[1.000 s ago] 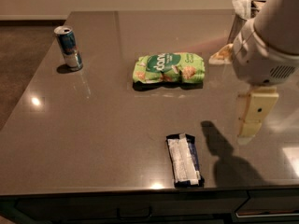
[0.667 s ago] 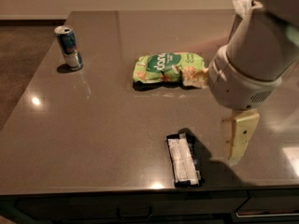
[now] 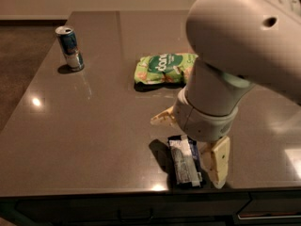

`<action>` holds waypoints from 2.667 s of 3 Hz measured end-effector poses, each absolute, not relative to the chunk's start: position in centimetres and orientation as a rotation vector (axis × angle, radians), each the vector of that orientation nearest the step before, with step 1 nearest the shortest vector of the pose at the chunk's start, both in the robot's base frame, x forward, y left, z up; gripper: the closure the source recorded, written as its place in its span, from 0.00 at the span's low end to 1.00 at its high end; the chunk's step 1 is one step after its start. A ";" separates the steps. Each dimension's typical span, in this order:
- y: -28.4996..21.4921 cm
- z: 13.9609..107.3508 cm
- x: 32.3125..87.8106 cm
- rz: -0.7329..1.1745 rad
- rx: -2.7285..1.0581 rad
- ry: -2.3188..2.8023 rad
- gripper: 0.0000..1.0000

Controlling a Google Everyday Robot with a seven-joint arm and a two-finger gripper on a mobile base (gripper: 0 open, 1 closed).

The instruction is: Pick rxbar blueberry

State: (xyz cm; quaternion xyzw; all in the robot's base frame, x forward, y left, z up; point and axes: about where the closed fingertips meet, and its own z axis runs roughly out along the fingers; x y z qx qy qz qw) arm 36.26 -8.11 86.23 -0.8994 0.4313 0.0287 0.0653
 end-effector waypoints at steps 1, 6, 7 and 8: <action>-7.4 85.3 36.5 0.097 -2.801 1.156 0.00; -8.2 83.2 37.5 0.142 -2.936 0.984 0.37; -8.1 83.9 37.7 0.165 -2.925 0.994 0.59; -7.7 85.2 38.2 0.202 -2.880 1.032 0.83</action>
Offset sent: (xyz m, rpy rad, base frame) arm 0.0139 0.0023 -0.0245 -0.0435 0.0261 0.2665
